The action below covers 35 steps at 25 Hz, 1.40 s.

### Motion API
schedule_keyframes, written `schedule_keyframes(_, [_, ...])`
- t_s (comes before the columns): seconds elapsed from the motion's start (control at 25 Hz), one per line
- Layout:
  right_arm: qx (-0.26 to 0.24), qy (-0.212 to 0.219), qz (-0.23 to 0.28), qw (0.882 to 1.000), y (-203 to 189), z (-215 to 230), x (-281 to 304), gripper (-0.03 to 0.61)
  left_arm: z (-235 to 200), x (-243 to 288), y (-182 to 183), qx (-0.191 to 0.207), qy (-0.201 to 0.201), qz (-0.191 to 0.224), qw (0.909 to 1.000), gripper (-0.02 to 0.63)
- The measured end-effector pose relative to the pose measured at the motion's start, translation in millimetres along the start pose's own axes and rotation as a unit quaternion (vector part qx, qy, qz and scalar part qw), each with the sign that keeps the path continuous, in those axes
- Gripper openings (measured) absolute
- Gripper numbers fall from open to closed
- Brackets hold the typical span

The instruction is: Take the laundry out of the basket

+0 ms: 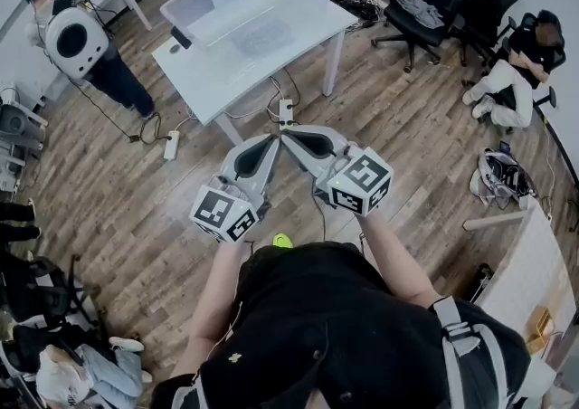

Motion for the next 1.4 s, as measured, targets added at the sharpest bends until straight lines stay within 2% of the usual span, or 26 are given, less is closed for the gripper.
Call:
schedule_keyframes(0.52, [0.008, 0.004, -0.016, 1.0, -2, -3, 19, 0.0, -16, -7, 7, -0.006, -0.006, -0.001, 1.0, 0.006])
schedule_keyframes(1.4, [0.015, -0.021, -0.034, 0.999, -19, -16, 68, 0.0, -65, -30, 9, -0.024, -0.023, -0.011, 0.9994, 0.006])
Point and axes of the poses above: the fingertips, and each gripper's own axes: x forward along the fingers, z to its right, y out of its top, the point moved 1 cm from there along -x, backward along the fingers, and after that the axes turned 15 degrees about -x, right-handed, at the moved point
